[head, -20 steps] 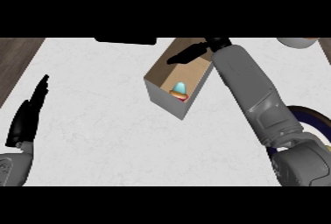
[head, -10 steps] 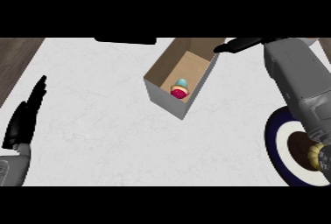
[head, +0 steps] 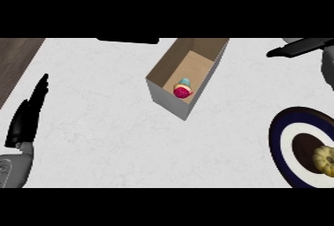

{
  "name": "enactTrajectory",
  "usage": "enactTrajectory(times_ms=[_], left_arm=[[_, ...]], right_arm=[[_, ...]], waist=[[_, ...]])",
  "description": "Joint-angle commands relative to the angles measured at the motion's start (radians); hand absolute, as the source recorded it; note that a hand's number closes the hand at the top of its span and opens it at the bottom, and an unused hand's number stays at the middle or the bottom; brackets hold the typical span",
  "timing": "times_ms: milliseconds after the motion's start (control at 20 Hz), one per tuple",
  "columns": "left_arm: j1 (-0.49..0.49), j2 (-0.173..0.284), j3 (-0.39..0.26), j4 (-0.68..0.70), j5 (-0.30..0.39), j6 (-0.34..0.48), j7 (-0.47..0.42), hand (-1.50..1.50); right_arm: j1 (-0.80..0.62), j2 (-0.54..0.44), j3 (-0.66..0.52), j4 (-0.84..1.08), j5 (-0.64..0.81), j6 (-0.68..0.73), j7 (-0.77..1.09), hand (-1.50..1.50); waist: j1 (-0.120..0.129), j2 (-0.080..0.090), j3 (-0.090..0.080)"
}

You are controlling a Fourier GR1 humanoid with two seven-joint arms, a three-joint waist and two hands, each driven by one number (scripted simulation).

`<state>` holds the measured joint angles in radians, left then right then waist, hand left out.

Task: Pick the cupcake from the plate and place it in the cardboard box

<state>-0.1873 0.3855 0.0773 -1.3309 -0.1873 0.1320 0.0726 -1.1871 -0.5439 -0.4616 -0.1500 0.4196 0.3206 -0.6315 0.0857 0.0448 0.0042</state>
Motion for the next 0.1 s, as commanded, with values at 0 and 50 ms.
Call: enactTrajectory(times_ms=[0, 50], left_arm=[[0.006, 0.002, -0.003, -0.006, -0.007, -0.002, -0.024, 0.0], [-0.027, -0.01, -0.005, 0.023, -0.011, 0.008, 0.001, 0.0]], right_arm=[[0.005, -0.083, 0.02, 0.001, 0.024, 0.08, -0.014, -1.5], [0.055, -0.083, 0.039, 0.006, 0.042, 0.097, -0.059, -1.5]], waist=[[0.014, 0.003, 0.0], [0.0, 0.009, 0.001]])
